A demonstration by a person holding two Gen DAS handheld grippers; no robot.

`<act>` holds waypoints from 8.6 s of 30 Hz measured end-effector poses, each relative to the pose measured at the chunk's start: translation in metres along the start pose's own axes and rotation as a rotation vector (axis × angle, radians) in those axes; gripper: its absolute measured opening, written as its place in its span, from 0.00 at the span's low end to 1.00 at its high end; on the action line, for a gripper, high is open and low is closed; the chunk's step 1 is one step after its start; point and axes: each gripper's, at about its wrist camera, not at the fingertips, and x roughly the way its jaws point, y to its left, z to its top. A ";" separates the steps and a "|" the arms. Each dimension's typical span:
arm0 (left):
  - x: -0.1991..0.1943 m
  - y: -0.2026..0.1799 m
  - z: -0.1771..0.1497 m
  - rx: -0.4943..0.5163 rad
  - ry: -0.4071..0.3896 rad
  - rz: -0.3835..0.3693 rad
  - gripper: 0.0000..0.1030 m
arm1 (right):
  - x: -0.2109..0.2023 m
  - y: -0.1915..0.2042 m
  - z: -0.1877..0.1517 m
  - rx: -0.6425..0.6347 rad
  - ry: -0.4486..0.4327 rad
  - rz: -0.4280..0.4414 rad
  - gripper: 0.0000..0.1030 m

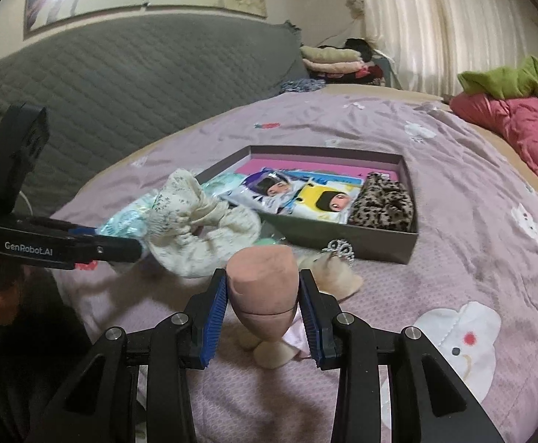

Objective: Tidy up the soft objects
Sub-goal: 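Lift the tissue pack and pink sponge and carry them over the box, then lower the tissue pack with the left tool while the right lowers the pink sponge into the box, then open the right tool releasing the sponge while the left releases the tissue pack, then withdraw both open tools from the box toward the remaining items, then grasp the floral scrunchie with the left tool while the right grasps the pink-dress bear, then lift the scrunchie and pink-dress bear and carry them over the box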

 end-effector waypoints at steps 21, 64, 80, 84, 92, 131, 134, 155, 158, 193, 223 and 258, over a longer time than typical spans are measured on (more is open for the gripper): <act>-0.015 -0.009 0.017 -0.001 -0.077 -0.010 0.49 | -0.004 -0.020 0.010 0.060 -0.049 -0.035 0.38; 0.086 -0.072 0.095 0.032 -0.070 0.004 0.49 | 0.061 -0.088 0.057 0.104 -0.072 -0.173 0.38; 0.120 -0.074 0.105 0.010 -0.016 0.012 0.49 | 0.087 -0.090 0.054 0.081 0.021 -0.187 0.39; 0.122 -0.073 0.103 0.017 -0.005 0.021 0.49 | 0.088 -0.090 0.053 0.081 0.022 -0.192 0.40; 0.124 -0.074 0.103 0.021 0.013 0.021 0.50 | 0.085 -0.090 0.054 0.080 0.013 -0.188 0.52; 0.025 0.002 0.083 -0.079 -0.114 0.084 0.62 | 0.046 -0.066 0.053 -0.005 -0.110 -0.195 0.70; 0.018 0.009 0.072 -0.078 -0.108 0.090 0.62 | 0.032 -0.061 0.047 0.007 -0.130 -0.186 0.72; 0.026 -0.003 0.008 0.001 -0.006 0.063 0.62 | 0.014 -0.021 -0.005 0.173 0.086 -0.229 0.72; 0.028 0.000 0.005 0.001 0.001 0.063 0.62 | 0.020 -0.005 -0.008 0.147 0.110 -0.227 0.72; 0.047 -0.006 0.005 0.002 0.025 0.027 0.44 | 0.064 -0.026 -0.021 0.160 0.225 -0.242 0.50; 0.005 -0.018 0.030 -0.019 -0.115 -0.068 0.09 | 0.012 -0.024 0.013 0.080 -0.029 -0.218 0.44; 0.049 0.007 0.109 -0.097 -0.210 -0.017 0.09 | 0.081 -0.023 0.068 -0.053 -0.116 -0.174 0.44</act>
